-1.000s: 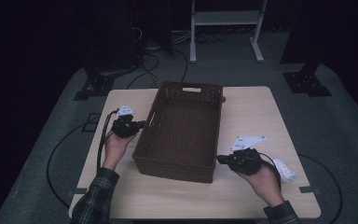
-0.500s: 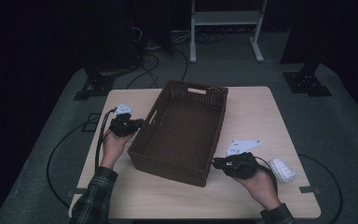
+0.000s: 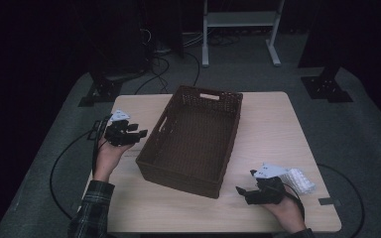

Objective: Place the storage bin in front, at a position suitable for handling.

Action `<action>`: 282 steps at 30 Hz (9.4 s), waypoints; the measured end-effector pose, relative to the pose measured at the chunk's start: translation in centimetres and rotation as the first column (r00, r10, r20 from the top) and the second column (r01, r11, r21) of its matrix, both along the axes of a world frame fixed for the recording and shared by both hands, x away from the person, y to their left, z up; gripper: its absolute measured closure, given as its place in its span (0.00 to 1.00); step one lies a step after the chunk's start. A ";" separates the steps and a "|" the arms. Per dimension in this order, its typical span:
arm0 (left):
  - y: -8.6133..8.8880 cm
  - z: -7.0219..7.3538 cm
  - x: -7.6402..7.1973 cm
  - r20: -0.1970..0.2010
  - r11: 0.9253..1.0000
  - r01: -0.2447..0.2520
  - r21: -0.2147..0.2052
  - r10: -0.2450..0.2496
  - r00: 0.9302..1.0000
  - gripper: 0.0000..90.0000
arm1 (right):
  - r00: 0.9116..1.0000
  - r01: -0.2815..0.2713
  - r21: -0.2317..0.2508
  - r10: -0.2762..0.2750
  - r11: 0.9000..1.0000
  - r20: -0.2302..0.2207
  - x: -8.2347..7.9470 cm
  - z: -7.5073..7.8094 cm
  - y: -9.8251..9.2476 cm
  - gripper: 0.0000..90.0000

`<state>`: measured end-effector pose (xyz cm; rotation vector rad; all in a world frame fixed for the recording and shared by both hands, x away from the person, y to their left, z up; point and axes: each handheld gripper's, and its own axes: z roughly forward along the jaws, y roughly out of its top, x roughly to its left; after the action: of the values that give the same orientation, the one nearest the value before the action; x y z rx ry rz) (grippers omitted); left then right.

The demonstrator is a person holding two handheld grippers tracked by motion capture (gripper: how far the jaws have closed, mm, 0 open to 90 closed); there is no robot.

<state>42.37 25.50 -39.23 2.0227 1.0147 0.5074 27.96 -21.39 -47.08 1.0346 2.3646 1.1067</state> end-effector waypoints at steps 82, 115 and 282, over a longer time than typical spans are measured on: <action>-0.2 0.0 2.4 -0.070 0.997 -0.019 0.071 0.024 0.997 0.80 | 0.997 0.044 -0.051 -0.047 0.998 -0.060 0.1 -3.4 0.2 0.02; -11.7 3.6 -5.0 -0.074 0.937 0.342 -0.071 -0.347 0.935 0.43 | 0.997 0.049 -0.050 -0.052 0.998 -0.061 0.1 -3.4 0.3 0.02; -4.3 -0.5 -11.3 0.032 0.963 0.270 0.001 -0.270 0.962 0.00 | 0.997 0.054 -0.052 -0.057 0.997 -0.058 0.3 -3.4 0.4 0.02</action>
<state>31.10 21.24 -39.71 2.1014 0.7044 0.3892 28.27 -20.97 -50.46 1.1234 2.3812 1.0041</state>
